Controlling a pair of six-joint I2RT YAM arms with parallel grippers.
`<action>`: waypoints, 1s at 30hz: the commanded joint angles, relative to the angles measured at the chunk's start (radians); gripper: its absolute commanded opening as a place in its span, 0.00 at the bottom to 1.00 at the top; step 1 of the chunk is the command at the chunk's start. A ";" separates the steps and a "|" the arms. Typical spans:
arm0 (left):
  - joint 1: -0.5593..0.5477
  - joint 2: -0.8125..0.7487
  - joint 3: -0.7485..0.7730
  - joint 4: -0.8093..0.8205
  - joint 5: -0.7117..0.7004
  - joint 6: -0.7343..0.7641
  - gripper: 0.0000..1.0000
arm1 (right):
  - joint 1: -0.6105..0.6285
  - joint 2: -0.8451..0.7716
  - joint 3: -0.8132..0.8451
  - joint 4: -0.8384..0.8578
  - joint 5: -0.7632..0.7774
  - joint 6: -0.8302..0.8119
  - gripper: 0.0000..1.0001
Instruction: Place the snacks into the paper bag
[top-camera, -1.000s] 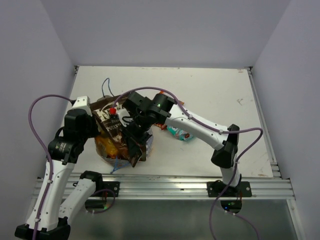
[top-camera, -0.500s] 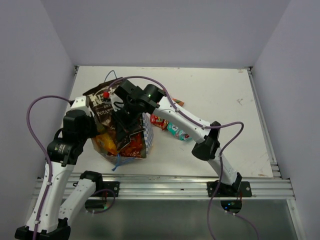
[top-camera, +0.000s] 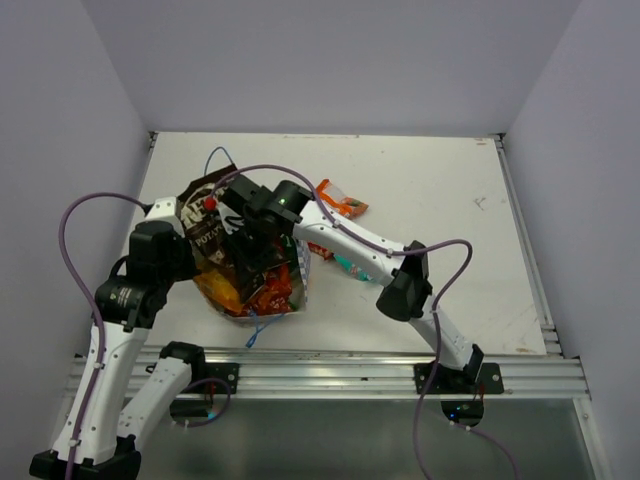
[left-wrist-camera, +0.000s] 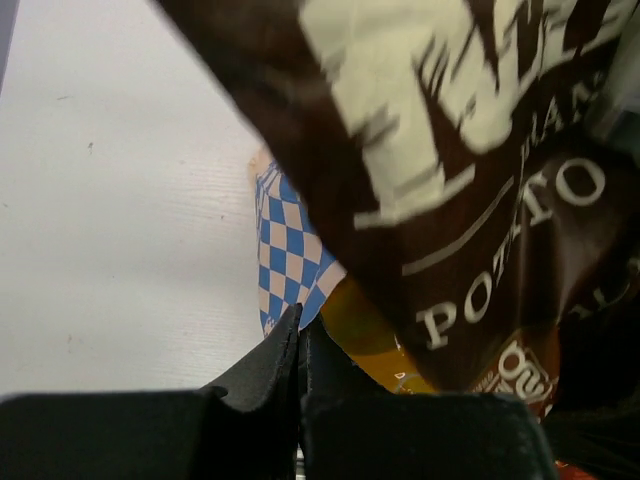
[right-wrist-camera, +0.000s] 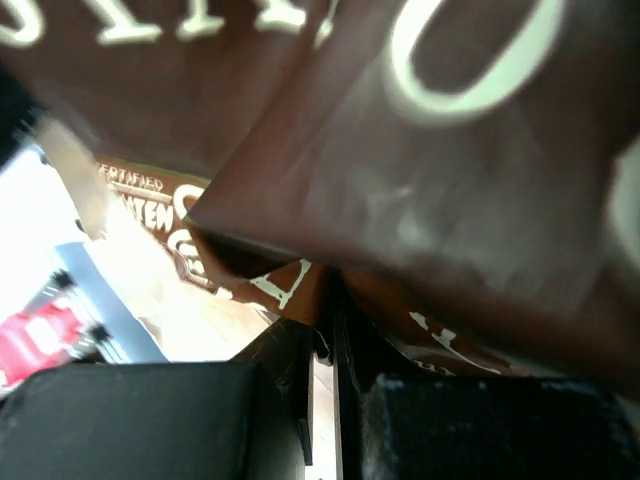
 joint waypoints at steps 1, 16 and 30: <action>-0.005 -0.010 0.029 0.082 -0.004 0.014 0.00 | 0.030 0.019 -0.148 -0.263 0.173 -0.078 0.00; -0.004 0.013 0.024 0.097 0.010 0.015 0.00 | -0.006 -0.223 0.111 -0.212 0.256 -0.067 0.66; -0.004 0.036 0.054 0.094 -0.021 0.020 0.00 | -0.410 -0.479 -0.389 0.136 0.449 -0.076 0.89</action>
